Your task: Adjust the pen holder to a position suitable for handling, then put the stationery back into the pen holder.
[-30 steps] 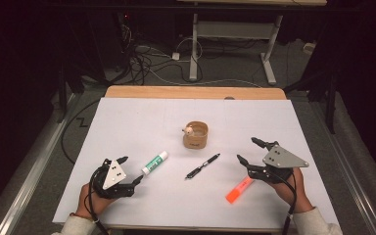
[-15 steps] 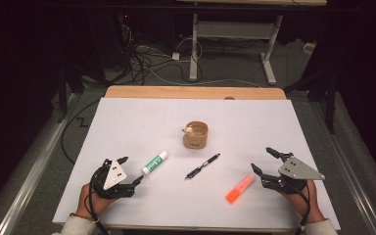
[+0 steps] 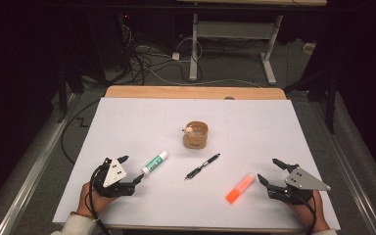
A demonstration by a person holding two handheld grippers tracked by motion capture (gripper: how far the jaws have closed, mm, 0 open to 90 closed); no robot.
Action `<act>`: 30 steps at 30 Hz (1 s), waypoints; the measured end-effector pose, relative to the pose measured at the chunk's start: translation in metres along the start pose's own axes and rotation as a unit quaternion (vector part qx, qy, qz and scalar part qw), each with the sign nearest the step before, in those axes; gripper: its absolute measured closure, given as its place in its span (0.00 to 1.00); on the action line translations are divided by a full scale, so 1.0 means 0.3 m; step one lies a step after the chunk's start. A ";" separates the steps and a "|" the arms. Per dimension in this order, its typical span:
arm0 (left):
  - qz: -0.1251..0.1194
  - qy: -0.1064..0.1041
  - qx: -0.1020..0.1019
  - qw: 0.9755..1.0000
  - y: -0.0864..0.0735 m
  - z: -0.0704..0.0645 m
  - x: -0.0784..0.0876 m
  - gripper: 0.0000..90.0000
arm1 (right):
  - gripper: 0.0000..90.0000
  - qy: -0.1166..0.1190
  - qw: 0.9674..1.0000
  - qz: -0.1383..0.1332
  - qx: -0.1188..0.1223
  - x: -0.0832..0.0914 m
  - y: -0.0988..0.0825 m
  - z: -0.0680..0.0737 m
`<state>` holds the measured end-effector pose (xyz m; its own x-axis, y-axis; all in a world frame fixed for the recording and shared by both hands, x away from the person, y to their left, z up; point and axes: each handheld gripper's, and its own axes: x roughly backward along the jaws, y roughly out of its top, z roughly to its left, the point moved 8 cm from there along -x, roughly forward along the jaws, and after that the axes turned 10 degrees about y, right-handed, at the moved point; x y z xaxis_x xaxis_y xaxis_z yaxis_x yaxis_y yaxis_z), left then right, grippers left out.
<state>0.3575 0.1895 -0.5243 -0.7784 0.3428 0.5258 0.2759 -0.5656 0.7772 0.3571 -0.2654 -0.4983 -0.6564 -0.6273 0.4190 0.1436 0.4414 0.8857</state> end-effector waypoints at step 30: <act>0.152 -0.092 0.027 0.984 0.121 -0.040 -0.053 0.25 | 0.34 -0.013 1.000 -0.002 0.020 0.002 -0.004 -0.007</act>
<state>0.3732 0.1546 -0.5084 -0.5418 0.2973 0.7861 0.5138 -0.6231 0.5897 0.3582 -0.2677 -0.4986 -0.6762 -0.6118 0.4105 0.1121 0.4652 0.8781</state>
